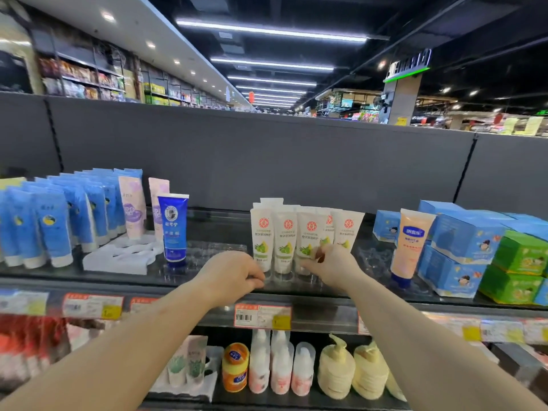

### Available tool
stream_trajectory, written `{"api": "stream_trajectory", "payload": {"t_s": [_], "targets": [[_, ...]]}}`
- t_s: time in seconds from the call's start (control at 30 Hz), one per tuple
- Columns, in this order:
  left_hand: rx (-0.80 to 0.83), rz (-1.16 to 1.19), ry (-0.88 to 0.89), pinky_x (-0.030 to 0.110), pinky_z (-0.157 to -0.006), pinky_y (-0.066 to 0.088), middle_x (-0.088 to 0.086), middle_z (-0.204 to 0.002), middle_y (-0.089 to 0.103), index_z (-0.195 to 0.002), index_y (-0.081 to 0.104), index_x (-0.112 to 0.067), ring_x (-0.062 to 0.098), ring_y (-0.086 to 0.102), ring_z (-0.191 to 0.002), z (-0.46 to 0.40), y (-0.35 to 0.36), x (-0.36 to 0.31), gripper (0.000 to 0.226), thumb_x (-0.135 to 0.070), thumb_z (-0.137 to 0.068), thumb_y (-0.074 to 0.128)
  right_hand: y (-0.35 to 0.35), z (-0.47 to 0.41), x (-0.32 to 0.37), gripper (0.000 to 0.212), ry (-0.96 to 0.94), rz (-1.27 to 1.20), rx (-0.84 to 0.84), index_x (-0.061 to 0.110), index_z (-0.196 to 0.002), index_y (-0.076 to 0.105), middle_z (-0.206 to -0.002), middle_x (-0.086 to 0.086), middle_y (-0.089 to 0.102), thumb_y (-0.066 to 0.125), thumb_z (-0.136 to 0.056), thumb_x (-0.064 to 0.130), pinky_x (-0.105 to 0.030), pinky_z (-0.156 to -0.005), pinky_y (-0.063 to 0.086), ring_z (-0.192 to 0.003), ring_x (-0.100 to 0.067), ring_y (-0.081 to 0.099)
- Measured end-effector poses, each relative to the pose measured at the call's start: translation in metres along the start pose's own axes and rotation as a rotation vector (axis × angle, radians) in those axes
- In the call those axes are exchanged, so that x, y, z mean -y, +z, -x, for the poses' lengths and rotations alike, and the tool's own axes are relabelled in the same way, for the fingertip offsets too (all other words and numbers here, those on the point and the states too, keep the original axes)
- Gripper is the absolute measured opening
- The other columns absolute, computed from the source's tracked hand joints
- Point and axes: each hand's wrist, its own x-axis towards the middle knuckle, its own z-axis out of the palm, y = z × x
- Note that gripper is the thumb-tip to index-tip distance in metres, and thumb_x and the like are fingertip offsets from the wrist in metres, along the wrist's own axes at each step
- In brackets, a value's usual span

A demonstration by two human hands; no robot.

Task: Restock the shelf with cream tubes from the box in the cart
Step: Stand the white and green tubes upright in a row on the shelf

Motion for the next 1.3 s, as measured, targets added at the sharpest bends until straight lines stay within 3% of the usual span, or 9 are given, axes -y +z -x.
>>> {"api": "stream_trajectory", "payload": {"t_s": [0.17,0.33,0.43,0.53,0.6,0.67,0.8,1.03,1.3], "targets": [[-0.02,0.071,-0.023,0.033,-0.092,0.05,-0.009,-0.111,0.066,-0.118,0.066,-0.026,0.004,0.056,-0.094,0.008,0.001,-0.004,0.029,-0.039,-0.094,0.056,0.004,0.026,-0.002,0.042,-0.022,-0.122,-0.276,0.019,-0.124,0.06,-0.108,0.004,0.063,0.063,-0.09,0.043,-0.031,-0.077,0.047,-0.09,-0.013,0.055],[-0.177,0.233,-0.077,0.027,-0.097,0.044,-0.007,-0.123,0.062,-0.131,0.056,-0.025,0.007,0.056,-0.11,0.038,0.002,0.0,0.038,-0.041,-0.096,0.052,0.034,0.075,0.022,0.022,-0.249,0.049,-0.487,0.022,-0.106,0.065,-0.093,0.011,0.06,0.057,-0.094,0.039,-0.025,-0.077,0.04,-0.092,-0.011,0.056],[-0.226,0.189,-0.098,0.032,-0.101,0.043,-0.007,-0.127,0.06,-0.131,0.056,-0.024,0.012,0.054,-0.12,0.079,-0.003,0.024,0.04,-0.042,-0.095,0.052,0.075,0.1,0.059,0.027,-0.387,0.203,-0.397,0.028,-0.115,0.063,-0.108,0.01,0.059,0.051,-0.096,0.042,-0.028,-0.085,0.035,-0.104,-0.01,0.048],[-0.273,0.002,-0.098,0.032,-0.089,0.043,-0.007,-0.105,0.064,-0.111,0.063,-0.027,0.016,0.058,-0.106,0.146,-0.014,0.076,0.029,-0.046,-0.093,0.05,0.136,0.125,0.113,0.034,-0.486,0.298,-0.334,0.026,-0.118,0.064,-0.114,0.005,0.061,0.047,-0.094,0.044,-0.038,-0.093,0.042,-0.112,-0.021,0.052],[-0.263,-0.098,-0.181,0.037,-0.1,0.039,-0.006,-0.121,0.064,-0.119,0.062,-0.028,0.019,0.054,-0.119,0.208,-0.018,0.126,0.039,-0.049,-0.092,0.043,0.191,0.147,0.155,0.038,-0.547,0.302,-0.263,0.021,-0.107,0.069,-0.105,0.0,0.066,0.045,-0.088,0.044,-0.042,-0.084,0.049,-0.101,-0.029,0.06],[-0.179,-0.187,-0.332,0.042,-0.115,0.025,-0.005,-0.146,0.047,-0.138,0.049,-0.028,0.021,0.037,-0.139,0.281,-0.024,0.179,0.062,-0.058,-0.09,0.025,0.257,0.174,0.205,0.05,-0.602,0.319,-0.174,0.02,-0.117,0.067,-0.116,-0.004,0.064,0.039,-0.086,0.048,-0.045,-0.09,0.048,-0.11,-0.034,0.059],[-0.002,-0.245,-0.615,0.048,-0.12,0.006,-0.001,-0.163,0.009,-0.154,0.015,-0.026,0.024,0.004,-0.15,0.428,-0.049,0.271,0.065,-0.057,-0.098,0.027,0.374,0.242,0.317,0.06,-0.627,0.354,0.147,0.028,-0.152,0.024,-0.16,-0.002,0.021,0.03,-0.098,0.052,-0.046,-0.119,0.009,-0.148,-0.026,0.011],[0.014,-0.346,-0.939,0.049,-0.119,0.011,-0.001,-0.161,0.018,-0.149,0.025,-0.033,0.026,0.013,-0.148,0.614,-0.076,0.392,0.059,-0.056,-0.095,0.035,0.527,0.321,0.464,0.058,-0.853,0.395,0.33,0.027,-0.148,0.031,-0.157,-0.004,0.027,0.035,-0.096,0.054,-0.046,-0.117,0.013,-0.146,-0.026,0.014],[0.11,-0.293,-1.138,0.051,-0.12,0.006,0.0,-0.163,0.011,-0.152,0.021,-0.033,0.027,0.005,-0.149,0.696,-0.064,0.502,0.06,-0.057,-0.097,0.029,0.654,0.32,0.549,0.062,-0.902,0.416,0.494,0.026,-0.152,0.025,-0.158,-0.006,0.024,0.036,-0.097,0.054,-0.046,-0.118,0.01,-0.147,-0.028,0.014]]}}
